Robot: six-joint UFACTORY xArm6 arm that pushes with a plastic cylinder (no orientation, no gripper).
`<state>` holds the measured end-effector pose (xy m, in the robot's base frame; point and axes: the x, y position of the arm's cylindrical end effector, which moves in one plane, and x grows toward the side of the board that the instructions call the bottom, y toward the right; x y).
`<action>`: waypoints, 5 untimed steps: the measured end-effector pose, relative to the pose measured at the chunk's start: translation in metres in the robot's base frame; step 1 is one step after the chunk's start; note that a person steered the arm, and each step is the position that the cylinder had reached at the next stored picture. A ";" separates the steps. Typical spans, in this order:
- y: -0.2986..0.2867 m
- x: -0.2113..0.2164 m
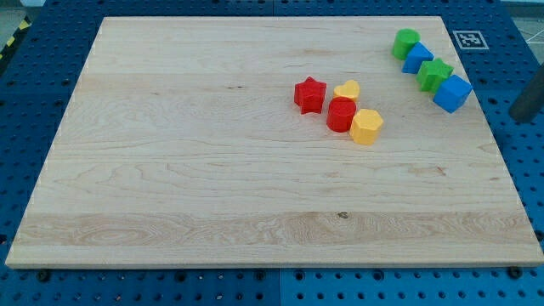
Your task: Push the group of blocks up a bit
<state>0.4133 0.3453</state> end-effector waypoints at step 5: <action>-0.053 -0.005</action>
<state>0.4083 0.2921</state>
